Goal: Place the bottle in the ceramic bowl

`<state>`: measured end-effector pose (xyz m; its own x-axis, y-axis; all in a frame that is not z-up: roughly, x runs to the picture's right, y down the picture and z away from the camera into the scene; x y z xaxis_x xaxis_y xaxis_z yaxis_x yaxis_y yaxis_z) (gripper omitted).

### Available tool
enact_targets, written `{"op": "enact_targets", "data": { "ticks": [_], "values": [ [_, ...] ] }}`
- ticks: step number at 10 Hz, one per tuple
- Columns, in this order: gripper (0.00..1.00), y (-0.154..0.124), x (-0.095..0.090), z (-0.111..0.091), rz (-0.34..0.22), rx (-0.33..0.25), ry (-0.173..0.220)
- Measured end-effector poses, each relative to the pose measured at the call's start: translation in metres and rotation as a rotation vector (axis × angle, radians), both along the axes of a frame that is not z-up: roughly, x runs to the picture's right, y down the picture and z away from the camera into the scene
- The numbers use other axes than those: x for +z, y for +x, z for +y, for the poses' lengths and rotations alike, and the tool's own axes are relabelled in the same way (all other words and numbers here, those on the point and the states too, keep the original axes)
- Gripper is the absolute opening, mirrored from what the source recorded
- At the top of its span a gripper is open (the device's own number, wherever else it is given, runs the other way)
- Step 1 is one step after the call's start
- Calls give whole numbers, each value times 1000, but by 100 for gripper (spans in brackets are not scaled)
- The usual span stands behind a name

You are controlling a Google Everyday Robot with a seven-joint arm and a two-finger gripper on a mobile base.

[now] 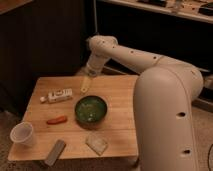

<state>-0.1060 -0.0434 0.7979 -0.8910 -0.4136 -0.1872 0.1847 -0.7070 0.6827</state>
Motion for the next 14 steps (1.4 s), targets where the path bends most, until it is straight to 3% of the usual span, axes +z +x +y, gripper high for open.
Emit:
{"op": "enact_targets", "data": {
  "ticks": [2,5,9,11,14],
  "values": [
    [97,-2,8,-3,-39,13,26],
    [97,-7,33,2,-98,80,49],
    [97,-42,83,14,-148,101,32],
    [97,-70,109,15,-224,102,1],
    [97,-109,143,36,-360,78,-71]
  ]
}}
